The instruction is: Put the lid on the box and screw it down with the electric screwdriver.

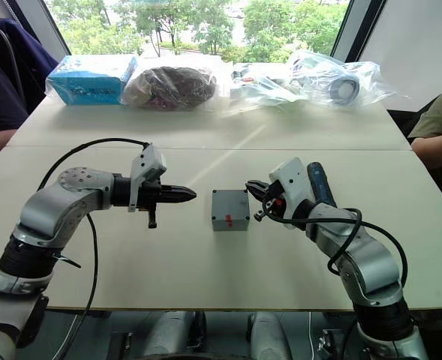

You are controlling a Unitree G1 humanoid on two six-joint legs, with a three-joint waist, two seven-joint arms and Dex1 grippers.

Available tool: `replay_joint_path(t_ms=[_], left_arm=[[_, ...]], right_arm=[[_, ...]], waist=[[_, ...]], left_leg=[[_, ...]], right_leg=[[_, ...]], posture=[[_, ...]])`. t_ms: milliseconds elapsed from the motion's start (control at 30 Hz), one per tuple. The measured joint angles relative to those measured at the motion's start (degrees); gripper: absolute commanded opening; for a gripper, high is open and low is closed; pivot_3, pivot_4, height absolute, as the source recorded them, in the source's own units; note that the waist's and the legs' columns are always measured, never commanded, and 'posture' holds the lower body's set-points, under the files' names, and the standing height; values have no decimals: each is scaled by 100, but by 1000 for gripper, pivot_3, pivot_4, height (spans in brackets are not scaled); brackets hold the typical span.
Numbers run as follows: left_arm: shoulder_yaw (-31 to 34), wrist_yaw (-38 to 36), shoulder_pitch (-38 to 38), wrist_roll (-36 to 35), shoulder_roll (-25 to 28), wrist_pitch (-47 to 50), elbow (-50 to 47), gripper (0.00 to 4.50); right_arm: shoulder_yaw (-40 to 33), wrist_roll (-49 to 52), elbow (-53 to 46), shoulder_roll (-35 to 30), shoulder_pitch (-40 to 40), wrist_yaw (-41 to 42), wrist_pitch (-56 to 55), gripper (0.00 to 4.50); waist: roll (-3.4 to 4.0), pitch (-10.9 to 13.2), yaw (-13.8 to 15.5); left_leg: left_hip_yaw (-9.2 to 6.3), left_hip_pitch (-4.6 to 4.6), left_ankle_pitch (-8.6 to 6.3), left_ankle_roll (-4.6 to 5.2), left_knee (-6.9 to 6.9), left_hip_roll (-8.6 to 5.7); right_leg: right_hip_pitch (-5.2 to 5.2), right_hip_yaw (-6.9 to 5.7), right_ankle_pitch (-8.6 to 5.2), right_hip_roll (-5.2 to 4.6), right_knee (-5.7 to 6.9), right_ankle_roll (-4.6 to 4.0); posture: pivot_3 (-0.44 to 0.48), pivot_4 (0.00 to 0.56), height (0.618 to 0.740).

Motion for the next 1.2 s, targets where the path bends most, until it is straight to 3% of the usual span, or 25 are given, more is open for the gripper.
replay_joint_path(t_ms=[1033, 1200], left_arm=[[-5, 249, -7, -9, -7, 43, -35, 0], [6, 288, -57, -83, -35, 66, -35, 0]], right_arm=[[265, -442, 548, 271, 22, 37, -318, 101], [287, -460, 583, 281, 22, 43, -318, 1479]], waist=[[0, 0, 2], [0, 0, 4]], left_leg=[[1, 0, 0, 0, 0, 0], [1, 0, 0, -1, 0, 0]], right_leg=[[0, 0, 0, 0, 0, 0], [0, 0, 0, 0, 0, 0]], posture=[[0, 150, 740], [0, 150, 740]])
